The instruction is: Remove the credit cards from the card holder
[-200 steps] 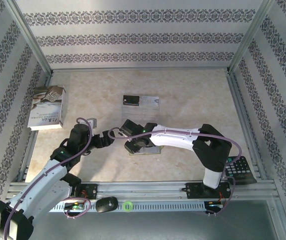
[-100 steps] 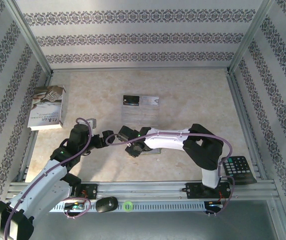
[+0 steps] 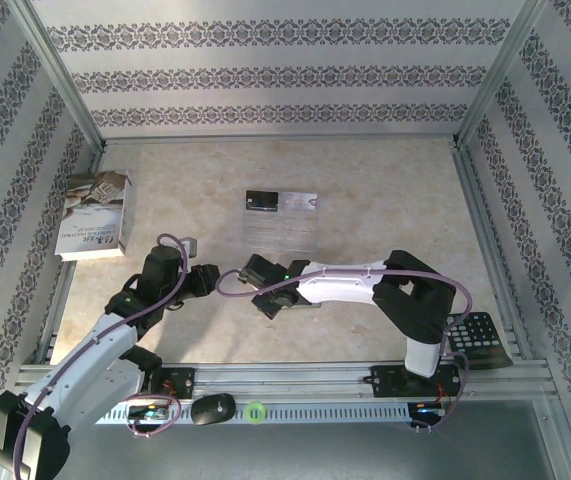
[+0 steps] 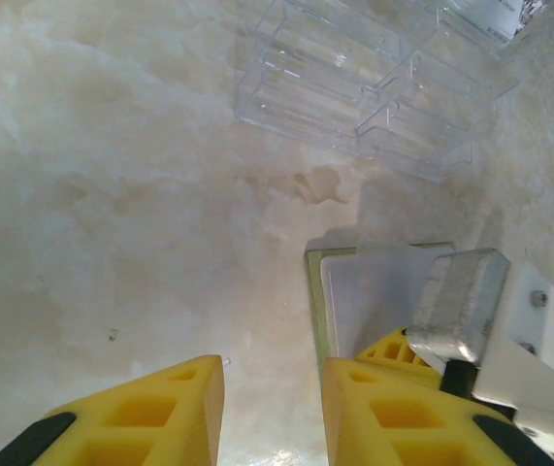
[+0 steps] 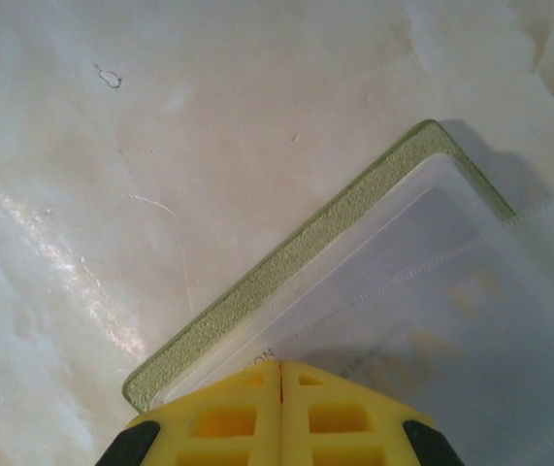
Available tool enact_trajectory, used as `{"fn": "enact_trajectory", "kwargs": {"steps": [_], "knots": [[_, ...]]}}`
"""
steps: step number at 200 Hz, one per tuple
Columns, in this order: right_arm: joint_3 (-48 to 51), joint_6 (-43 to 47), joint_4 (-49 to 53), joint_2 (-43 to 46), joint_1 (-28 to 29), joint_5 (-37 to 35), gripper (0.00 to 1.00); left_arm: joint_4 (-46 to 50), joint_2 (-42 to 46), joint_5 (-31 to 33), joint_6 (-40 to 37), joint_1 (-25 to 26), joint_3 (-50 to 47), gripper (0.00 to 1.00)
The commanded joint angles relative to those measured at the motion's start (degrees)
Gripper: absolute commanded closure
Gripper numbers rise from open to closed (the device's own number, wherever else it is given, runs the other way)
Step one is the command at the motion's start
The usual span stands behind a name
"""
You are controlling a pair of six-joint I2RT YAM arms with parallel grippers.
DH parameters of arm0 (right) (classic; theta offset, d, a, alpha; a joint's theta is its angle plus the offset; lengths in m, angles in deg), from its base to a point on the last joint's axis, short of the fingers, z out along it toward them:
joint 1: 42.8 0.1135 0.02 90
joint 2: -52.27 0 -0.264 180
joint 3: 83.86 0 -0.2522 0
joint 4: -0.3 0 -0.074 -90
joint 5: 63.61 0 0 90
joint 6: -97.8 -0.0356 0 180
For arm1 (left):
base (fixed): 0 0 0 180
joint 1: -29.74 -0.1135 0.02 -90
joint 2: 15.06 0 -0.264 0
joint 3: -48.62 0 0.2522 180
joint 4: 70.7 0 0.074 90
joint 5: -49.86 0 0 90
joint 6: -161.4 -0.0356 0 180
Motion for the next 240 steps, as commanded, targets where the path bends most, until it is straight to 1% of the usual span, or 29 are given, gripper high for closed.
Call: {"fn": "enact_trajectory", "kwargs": {"steps": [1, 7, 15, 23, 32, 40, 45, 53, 77, 97, 118, 140, 149, 156, 167, 183, 202, 219, 228, 240], "knots": [[2.35, -0.15, -4.26, 2.34, -1.06, 1.16, 1.0, -4.13, -1.1, -1.77, 0.72, 0.42, -1.26, 0.67], [2.49, -0.25, -4.6, 2.72, -1.16, 1.4, 1.0, -4.67, -1.49, -1.64, 0.94, 0.82, -1.4, 0.67], [2.26, -0.43, -4.26, 3.1, -1.25, 1.71, 1.0, -4.95, -1.99, -1.26, 1.19, 1.1, -1.42, 0.62], [2.06, -0.73, -3.76, 3.59, -1.17, 1.17, 1.0, -4.99, -2.34, -1.12, 1.29, 1.32, -1.34, 0.5], [2.14, -1.21, -3.4, 4.33, -1.16, 0.52, 0.86, -4.54, -2.18, -0.47, 1.28, 1.31, -1.25, 0.38], [2.15, -1.4, -2.8, 4.89, -1.16, 0.56, 0.74, -4.1, -1.55, 0.31, 1.01, 1.33, -1.25, 0.32], [2.05, -1.44, -2.3, 5.12, -1.16, 0.56, 0.7, -3.7, -1.06, 0.81, 0.8, 1.34, -1.18, 0.3], [1.43, -1.51, -0.8, 5.1, -1.19, 0.55, 0.66, -3.1, -0.18, 1.84, 0.75, 1.35, -1.16, 0.26], [-1.22, -1.27, 4.97, 3.56, -1.16, 0.01, 0.63, -0.59, 2.03, 4.71, -0.19, 1.3, -0.35, 0.2], [-2.28, -0.81, 6.72, 1.63, -1.09, 0.09, 0.6, 0.44, 3.11, 5.97, -0.89, 1.25, 0.04, 0.17], [-3.31, -0.31, 6.92, -0.77, -0.58, -0.03, 0.58, 0.42, 2.78, 5.64, -1.29, 1.19, 0.13, 0.17], [-4.7, -0.1, 7.61, -3.67, 0.14, -0.84, 0.55, -0.13, 2.1, 4.73, -1.27, 1.26, 0.08, 0.19], [-4.89, -0.24, 7.75, -4.63, 0.24, -1.39, 0.56, -0.3, 1.96, 4.39, -1.35, 1.21, -0.05, 0.21], [-4.98, -0.5, 8.06, -5.13, 0.29, -2.17, 0.6, -0.46, 1.98, 3.99, -1.41, 1.22, -0.1, 0.22], [-4.4, -0.61, 7.76, -5.16, 0.24, -2.92, 0.68, -0.49, 1.97, 3.75, -1.43, 1.19, -0.14, 0.24], [-2.62, -0.81, 5.8, -3.63, 0.03, -1.9, 0.81, -0.68, 1.69, 2.7, -1.69, 1.26, -0.16, 0.27], [-1.39, -0.8, 3.93, -2.23, -0.43, -1.36, 0.93, -2.14, 0.56, 0.91, -1.43, 1.32, -0.51, 0.35], [0.53, -0.51, 0.64, -0.19, -0.55, -0.89, 1.0, -4.83, -1.34, -0.16, -0.21, 2.3, -1.43, 0.42], [2.38, -0.69, -2.42, 1.45, -0.74, 0.31, 1.0, -6.2, -2.4, -0.02, 0.31, 3.24, -1.83, 0.45], [4.9, -1.25, -6.73, 3.82, -1.43, 2.55, 1.0, -8.57, -3.96, 0.6, 1.3, 5.0, -2.33, 0.52]]}}
